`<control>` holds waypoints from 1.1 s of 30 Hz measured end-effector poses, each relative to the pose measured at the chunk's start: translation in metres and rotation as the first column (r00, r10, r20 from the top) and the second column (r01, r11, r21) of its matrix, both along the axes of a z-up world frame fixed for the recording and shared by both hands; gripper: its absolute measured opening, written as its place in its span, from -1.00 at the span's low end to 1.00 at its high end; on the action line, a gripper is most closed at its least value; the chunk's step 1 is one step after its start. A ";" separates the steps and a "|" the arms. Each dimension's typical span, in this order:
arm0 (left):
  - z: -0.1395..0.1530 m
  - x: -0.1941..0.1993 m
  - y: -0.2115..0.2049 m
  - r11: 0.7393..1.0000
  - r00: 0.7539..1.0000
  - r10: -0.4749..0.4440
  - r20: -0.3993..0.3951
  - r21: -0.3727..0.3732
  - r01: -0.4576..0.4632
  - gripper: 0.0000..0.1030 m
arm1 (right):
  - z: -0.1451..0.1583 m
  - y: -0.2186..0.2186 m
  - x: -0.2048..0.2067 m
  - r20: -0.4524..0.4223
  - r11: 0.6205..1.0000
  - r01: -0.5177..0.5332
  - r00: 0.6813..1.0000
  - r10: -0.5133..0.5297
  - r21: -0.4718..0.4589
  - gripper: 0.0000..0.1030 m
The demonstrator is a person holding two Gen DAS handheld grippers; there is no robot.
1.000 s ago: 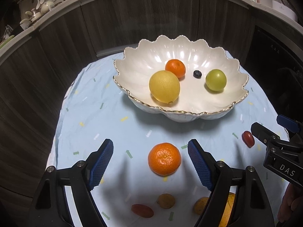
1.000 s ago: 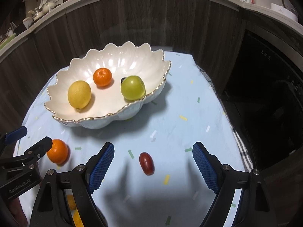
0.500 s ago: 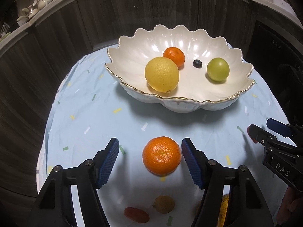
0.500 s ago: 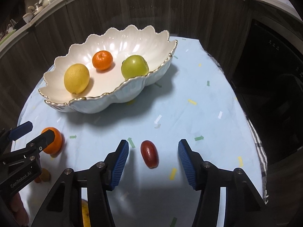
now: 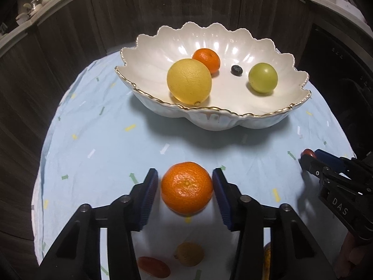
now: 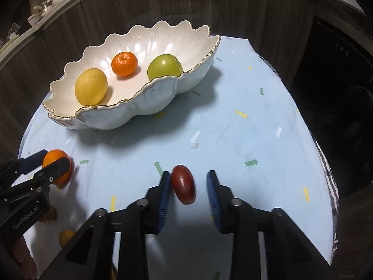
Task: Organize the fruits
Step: 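Grasp the second mandarin with the left tool while the right tool grasps the red tomato, then carry the mandarin and red tomato over the white bowl with both tools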
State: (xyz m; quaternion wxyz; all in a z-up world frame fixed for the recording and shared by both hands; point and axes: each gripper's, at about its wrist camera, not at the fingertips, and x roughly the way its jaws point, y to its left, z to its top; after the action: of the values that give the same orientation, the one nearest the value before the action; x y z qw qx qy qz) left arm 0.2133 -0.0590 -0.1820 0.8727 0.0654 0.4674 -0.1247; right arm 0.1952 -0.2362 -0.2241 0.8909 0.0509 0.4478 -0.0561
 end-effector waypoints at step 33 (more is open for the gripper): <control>0.028 -0.006 0.005 1.000 0.999 0.012 0.038 0.004 -0.012 -0.20 | 0.036 0.009 -0.008 0.073 1.000 -0.015 0.997 0.016 -0.012 -0.62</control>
State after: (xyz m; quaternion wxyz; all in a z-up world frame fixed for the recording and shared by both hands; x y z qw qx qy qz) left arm 0.2069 -0.0540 -0.1543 0.8820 0.0666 0.4516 -0.1173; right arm 0.1869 -0.2276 -0.1883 0.9073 0.0446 0.4152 -0.0500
